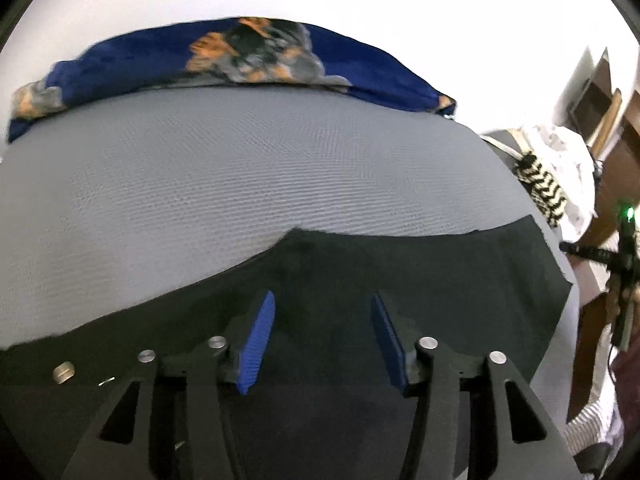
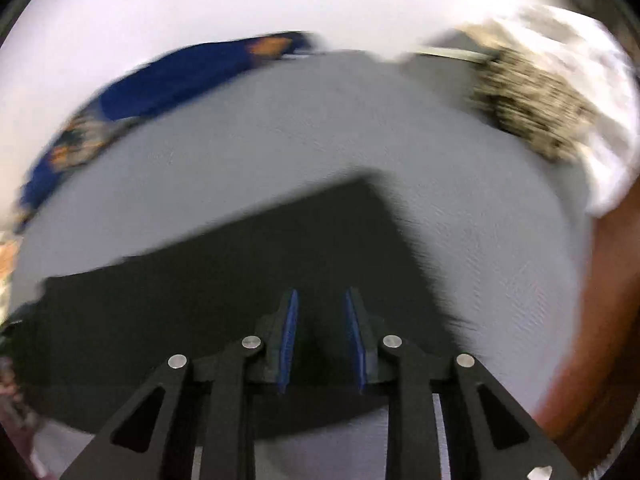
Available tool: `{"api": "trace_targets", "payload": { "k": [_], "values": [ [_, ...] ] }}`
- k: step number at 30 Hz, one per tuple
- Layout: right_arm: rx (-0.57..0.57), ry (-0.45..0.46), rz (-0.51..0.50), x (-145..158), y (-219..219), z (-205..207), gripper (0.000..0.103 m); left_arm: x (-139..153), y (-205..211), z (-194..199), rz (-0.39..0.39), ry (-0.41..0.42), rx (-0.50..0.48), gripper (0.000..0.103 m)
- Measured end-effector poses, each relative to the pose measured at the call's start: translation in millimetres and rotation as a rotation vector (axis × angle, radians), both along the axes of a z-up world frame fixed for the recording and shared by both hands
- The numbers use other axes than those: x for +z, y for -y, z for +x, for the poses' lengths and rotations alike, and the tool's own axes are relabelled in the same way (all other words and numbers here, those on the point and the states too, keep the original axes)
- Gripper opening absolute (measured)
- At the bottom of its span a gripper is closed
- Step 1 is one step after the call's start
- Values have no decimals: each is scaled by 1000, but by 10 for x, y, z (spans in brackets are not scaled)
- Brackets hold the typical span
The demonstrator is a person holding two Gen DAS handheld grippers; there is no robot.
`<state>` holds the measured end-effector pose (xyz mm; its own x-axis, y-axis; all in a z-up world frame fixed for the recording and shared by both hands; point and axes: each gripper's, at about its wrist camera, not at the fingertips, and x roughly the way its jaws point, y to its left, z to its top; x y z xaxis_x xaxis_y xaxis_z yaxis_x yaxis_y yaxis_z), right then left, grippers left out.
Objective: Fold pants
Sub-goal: 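Grasp the jeans edge with the right gripper while the left gripper holds the pocket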
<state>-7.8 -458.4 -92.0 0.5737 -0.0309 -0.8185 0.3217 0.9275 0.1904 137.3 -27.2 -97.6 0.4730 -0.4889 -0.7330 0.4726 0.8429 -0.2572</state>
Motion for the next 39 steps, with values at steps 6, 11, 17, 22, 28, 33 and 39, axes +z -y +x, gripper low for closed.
{"api": "trace_targets", "payload": {
  "k": [6, 11, 17, 22, 28, 33, 39],
  "values": [
    [407, 19, 148, 115, -1167, 1011, 24, 94, -597, -167, 65, 27, 129, 52],
    [692, -15, 171, 88, -2166, 1596, 31, 83, -1046, -196, 81, -7, 220, 53],
    [894, -124, 145, -102, -2821, 2052, 35, 0, -1276, -176, -3, -56, 216, 52],
    [975, -197, 121, -288, -3064, 2217, 35, -28, -1245, -178, 21, -34, 188, 52],
    [998, -180, 112, -319, -3158, 2210, 7, -17, -1285, -156, -1, -49, 184, 52],
    [935, -157, 56, -408, -3136, 2245, 4, -55, -1281, -159, 0, -35, 171, 52],
    [831, -98, 32, -336, -3081, 2233, 30, -21, -1185, -186, 58, -35, 170, 52]
  ]
}}
